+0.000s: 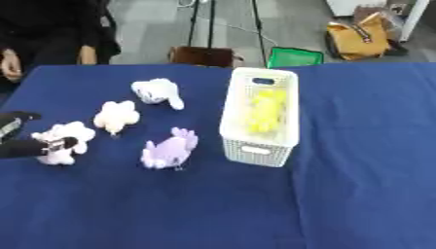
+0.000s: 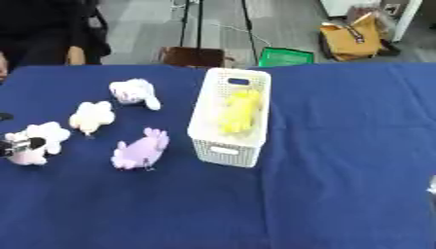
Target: Pick up objects on the table and place them in the box.
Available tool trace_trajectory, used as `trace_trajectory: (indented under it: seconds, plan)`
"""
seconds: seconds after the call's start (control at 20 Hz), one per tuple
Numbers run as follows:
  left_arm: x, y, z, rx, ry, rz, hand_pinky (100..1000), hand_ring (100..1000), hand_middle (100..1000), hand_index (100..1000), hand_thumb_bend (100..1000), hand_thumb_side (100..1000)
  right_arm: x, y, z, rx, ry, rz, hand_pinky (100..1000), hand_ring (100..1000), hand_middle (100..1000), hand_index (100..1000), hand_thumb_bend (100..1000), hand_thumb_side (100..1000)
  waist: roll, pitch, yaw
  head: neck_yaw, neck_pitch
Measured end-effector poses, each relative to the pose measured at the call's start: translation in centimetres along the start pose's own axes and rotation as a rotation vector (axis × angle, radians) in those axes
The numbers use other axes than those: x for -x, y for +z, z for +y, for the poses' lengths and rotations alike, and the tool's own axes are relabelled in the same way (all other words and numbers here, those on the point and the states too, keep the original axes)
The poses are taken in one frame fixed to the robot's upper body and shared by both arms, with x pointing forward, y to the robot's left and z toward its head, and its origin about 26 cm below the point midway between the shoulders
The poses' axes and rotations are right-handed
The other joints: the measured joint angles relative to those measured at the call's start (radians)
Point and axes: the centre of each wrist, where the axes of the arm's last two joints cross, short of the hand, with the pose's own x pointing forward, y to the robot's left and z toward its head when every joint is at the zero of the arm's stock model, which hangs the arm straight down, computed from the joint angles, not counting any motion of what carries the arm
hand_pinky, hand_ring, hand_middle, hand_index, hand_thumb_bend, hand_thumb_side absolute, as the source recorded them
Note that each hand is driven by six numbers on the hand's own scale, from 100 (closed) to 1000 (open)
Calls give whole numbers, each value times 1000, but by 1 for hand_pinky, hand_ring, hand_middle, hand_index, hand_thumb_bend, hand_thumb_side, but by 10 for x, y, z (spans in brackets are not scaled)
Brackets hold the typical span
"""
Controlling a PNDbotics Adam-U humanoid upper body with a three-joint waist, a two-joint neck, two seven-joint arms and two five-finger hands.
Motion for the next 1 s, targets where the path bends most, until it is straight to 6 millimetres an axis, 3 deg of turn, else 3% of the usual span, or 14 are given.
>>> trace_trajectory:
  seconds: [0.3, 0.95, 1.0]
  plan:
    - [3, -14, -9, 37, -60, 59, 902, 988, 967, 1000, 574, 735, 0, 0, 0, -2, -5, 0, 826, 872, 686, 743, 100, 964, 0, 1, -5, 5, 0]
    - [5, -25, -17, 4, -138, 128, 901, 998, 970, 1000, 525, 792, -1, 0, 2, -5, -18, 0, 827, 871, 687, 742, 100, 965, -5, 7, -12, 12, -9]
    - [5, -25, -17, 1, -139, 128, 893, 988, 959, 999, 480, 794, -1, -1, 2, -5, -18, 0, 828, 871, 688, 743, 100, 963, -6, 7, -12, 13, -10]
